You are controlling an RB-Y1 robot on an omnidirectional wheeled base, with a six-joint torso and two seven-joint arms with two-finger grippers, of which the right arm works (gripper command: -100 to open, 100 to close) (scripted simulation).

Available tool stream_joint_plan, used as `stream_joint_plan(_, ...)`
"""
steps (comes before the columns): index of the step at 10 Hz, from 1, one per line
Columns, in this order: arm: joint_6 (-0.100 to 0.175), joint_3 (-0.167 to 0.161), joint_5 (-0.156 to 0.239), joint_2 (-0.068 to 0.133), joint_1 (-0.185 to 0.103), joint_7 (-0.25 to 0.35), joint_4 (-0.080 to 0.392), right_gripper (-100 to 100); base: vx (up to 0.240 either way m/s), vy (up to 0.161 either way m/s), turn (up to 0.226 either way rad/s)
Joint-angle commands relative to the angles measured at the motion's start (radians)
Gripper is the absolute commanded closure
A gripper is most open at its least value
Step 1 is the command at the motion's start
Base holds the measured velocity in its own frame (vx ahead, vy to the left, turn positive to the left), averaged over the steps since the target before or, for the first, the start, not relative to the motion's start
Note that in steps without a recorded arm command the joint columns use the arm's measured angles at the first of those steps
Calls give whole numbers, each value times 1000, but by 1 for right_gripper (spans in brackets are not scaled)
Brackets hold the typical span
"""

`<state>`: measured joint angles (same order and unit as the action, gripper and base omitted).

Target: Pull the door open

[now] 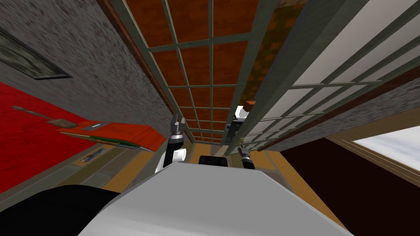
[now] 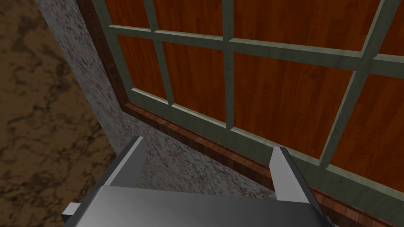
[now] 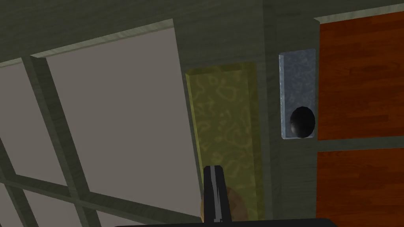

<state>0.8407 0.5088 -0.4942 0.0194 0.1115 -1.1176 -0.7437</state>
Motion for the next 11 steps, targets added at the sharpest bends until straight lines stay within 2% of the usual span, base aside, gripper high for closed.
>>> stream_joint_plan(1,19,-18,-15,22,-6,10,-5,-100,-171,-3,130)
stream_joint_plan(10,126,-119,-101,100,-38,69,-36,-100,-211,-99,121)
stream_joint_plan(11,124,-108,-92,100,-40,60,-20,-100,-103,-38,17)
